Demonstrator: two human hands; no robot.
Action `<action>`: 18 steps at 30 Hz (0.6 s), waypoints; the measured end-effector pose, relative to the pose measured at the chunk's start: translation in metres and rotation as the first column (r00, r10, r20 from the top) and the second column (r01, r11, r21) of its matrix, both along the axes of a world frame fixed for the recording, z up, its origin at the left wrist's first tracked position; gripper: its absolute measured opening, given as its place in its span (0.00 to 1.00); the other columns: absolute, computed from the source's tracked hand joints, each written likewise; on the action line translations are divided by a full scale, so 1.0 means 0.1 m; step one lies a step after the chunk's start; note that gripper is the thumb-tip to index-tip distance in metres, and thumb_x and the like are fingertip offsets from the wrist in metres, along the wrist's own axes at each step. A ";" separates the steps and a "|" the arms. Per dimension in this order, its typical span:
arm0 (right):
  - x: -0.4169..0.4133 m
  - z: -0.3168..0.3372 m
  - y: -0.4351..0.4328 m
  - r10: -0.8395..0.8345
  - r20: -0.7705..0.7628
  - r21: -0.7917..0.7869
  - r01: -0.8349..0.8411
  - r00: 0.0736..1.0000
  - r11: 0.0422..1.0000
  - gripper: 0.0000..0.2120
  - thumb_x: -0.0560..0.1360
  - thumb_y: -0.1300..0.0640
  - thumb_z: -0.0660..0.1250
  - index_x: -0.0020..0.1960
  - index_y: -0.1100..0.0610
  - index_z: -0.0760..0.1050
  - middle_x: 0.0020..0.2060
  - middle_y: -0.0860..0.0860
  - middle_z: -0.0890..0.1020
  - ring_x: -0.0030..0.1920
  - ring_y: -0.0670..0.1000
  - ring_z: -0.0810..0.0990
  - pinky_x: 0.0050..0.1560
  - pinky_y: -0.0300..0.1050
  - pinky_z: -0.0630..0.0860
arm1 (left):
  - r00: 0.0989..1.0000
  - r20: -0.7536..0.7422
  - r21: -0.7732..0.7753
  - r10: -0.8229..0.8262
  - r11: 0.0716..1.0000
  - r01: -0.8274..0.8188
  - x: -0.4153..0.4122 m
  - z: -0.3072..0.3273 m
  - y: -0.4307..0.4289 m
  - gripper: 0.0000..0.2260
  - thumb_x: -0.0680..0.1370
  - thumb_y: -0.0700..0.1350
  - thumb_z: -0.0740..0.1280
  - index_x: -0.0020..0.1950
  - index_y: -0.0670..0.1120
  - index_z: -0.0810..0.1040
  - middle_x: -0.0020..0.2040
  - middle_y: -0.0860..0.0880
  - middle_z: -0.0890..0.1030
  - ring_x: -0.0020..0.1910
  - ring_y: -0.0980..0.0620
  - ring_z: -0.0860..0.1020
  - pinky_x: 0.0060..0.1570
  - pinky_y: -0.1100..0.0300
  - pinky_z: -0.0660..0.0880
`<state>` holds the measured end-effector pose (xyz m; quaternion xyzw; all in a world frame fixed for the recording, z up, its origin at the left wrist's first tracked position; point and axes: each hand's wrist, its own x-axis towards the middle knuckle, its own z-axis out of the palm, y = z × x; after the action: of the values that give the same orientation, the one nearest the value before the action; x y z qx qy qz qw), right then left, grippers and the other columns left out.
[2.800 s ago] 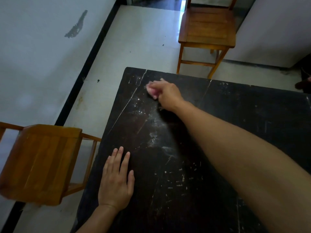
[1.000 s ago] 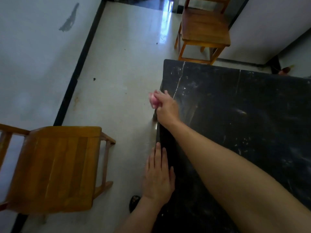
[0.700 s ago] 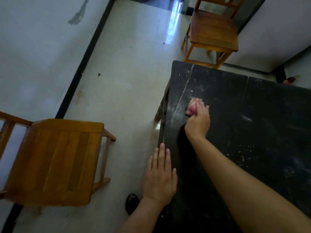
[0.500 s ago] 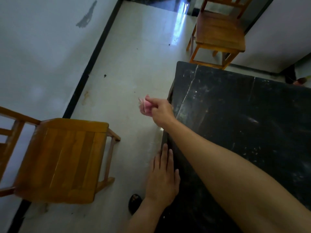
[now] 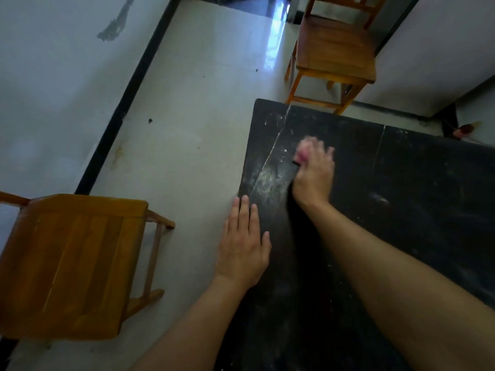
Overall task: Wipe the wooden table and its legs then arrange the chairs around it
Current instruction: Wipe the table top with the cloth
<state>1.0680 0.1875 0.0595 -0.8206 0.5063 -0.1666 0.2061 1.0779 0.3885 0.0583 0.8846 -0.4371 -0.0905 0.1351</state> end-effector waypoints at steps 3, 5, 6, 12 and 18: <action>0.64 0.10 0.43 0.373 -0.010 0.179 -0.365 0.928 0.913 0.31 0.76 0.70 0.58 0.76 0.50 0.63 0.76 0.49 0.62 0.78 0.53 0.51 0.77 0.49 0.43 | 1.000 -0.009 -0.021 0.018 1.000 -0.018 -0.04 0.00 -0.01 0.26 0.78 0.51 0.54 0.71 0.36 0.67 0.74 0.37 0.64 0.74 0.40 0.60 0.71 0.48 0.59; 0.85 0.24 0.39 0.535 0.160 0.356 -0.554 0.829 0.752 0.20 0.78 0.68 0.60 0.67 0.55 0.75 0.68 0.54 0.75 0.73 0.55 0.67 0.76 0.52 0.56 | 1.000 -0.010 -0.028 0.021 0.999 -0.021 -0.04 0.02 -0.01 0.26 0.78 0.51 0.54 0.71 0.36 0.67 0.74 0.37 0.64 0.74 0.40 0.60 0.71 0.48 0.60; 0.86 0.31 0.30 0.494 0.288 0.402 -0.572 0.820 0.715 0.15 0.79 0.66 0.60 0.62 0.56 0.79 0.61 0.54 0.80 0.66 0.55 0.74 0.73 0.51 0.64 | 1.000 -0.002 -0.019 0.023 1.000 -0.023 -0.03 0.02 -0.01 0.26 0.78 0.51 0.54 0.71 0.36 0.67 0.74 0.37 0.64 0.74 0.40 0.60 0.71 0.48 0.61; -0.12 0.43 -0.75 -0.217 0.201 0.220 0.172 0.955 0.960 0.21 0.79 0.66 0.58 0.70 0.53 0.70 0.69 0.52 0.72 0.70 0.53 0.69 0.72 0.54 0.64 | 1.000 0.011 0.023 0.025 0.999 -0.026 -0.03 0.04 -0.04 0.27 0.78 0.52 0.54 0.71 0.37 0.67 0.73 0.37 0.65 0.74 0.41 0.62 0.68 0.48 0.65; 0.38 0.14 -0.35 0.257 0.000 0.024 -0.257 0.966 0.966 0.25 0.74 0.71 0.60 0.68 0.55 0.73 0.69 0.51 0.72 0.74 0.58 0.64 0.73 0.49 0.58 | 0.999 0.032 0.042 0.018 0.999 -0.019 -0.03 0.05 -0.04 0.27 0.78 0.51 0.55 0.71 0.37 0.67 0.74 0.38 0.64 0.74 0.41 0.61 0.70 0.49 0.60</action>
<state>1.1063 0.1527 0.0739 -0.8770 0.3980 -0.1312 0.2350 1.0747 0.3842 0.0634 0.8927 -0.4289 -0.0843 0.1100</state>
